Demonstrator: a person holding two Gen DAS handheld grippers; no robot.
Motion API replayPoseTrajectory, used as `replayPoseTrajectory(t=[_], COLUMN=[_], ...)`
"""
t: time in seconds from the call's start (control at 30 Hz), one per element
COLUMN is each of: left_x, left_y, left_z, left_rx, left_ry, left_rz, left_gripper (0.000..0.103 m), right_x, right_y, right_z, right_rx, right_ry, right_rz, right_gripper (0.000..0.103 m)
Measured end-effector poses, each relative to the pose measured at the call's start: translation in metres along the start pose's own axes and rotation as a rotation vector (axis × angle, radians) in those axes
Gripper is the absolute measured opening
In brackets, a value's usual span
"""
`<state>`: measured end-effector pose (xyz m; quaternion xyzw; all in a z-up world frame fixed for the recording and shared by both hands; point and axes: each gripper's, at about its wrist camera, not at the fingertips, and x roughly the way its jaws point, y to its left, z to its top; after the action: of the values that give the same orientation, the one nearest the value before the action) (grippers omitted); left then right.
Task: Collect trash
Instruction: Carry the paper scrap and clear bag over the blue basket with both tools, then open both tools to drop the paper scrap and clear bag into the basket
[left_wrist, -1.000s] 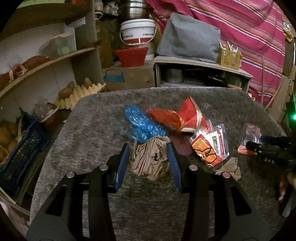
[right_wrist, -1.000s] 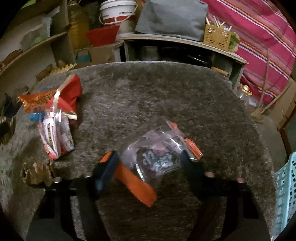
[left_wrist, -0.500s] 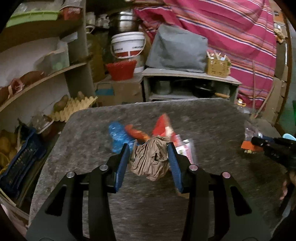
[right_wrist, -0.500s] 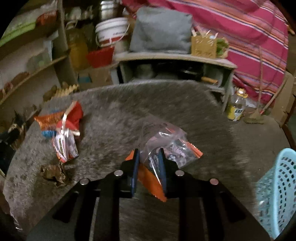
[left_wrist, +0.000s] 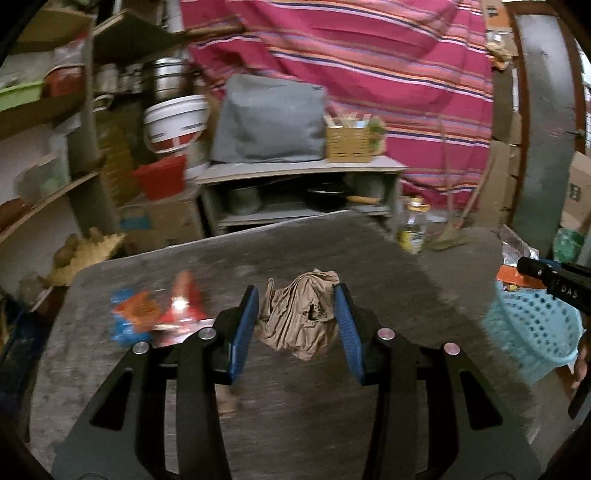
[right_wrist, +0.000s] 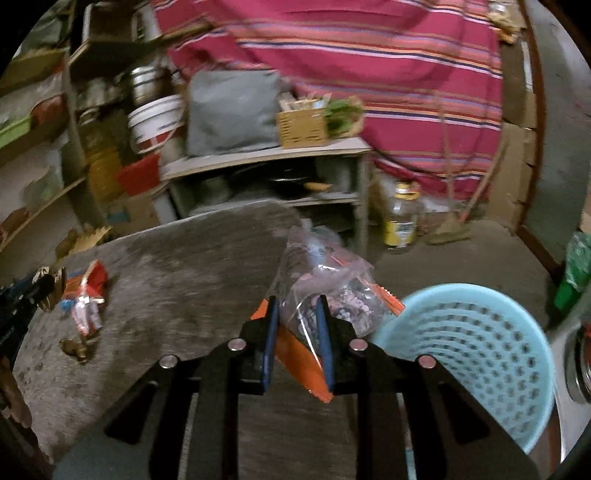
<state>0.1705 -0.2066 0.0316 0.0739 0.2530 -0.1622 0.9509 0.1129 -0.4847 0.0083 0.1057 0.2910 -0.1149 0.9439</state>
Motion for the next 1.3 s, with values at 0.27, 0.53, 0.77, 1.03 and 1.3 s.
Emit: replayPoseTrajectory(t=[0.27,0.53,0.77,1.03,1.3], left_x=[0.013,0.023,0.035,0.047,0.041], left_y=[-0.099,-0.196,-0.259,-0.298,-0.287], left_z=[0.001,-0.003,-0.006,-0.006,0.004], left_rx=[0.069,0.14,0.176,0.214,0.197], left_ry=[0.008,0.014,0.036,0.072,0.038], left_rz=[-0.137,-0.268,-0.337,-0.383,-0.331], left_gripper=[0.041,0.041,0.042,0.044,0.08], right_x=[-0.025,-0.034,-0.036,-0.032,-0.031], right_y=[-0.085,-0.152,-0.175,-0.192,-0.194], right_z=[-0.011,-0.029,-0.033,-0.043,-0.046], right_rx=[0.075,0.148,0.173,0.213,0.22], right_ry=[-0.012,0.01,0.012,0.03,0.036], right_rz=[-0.111,-0.178,-0.183,-0.186,-0.181], right_gripper=[0.021,0.021,0.021,0.021,0.021])
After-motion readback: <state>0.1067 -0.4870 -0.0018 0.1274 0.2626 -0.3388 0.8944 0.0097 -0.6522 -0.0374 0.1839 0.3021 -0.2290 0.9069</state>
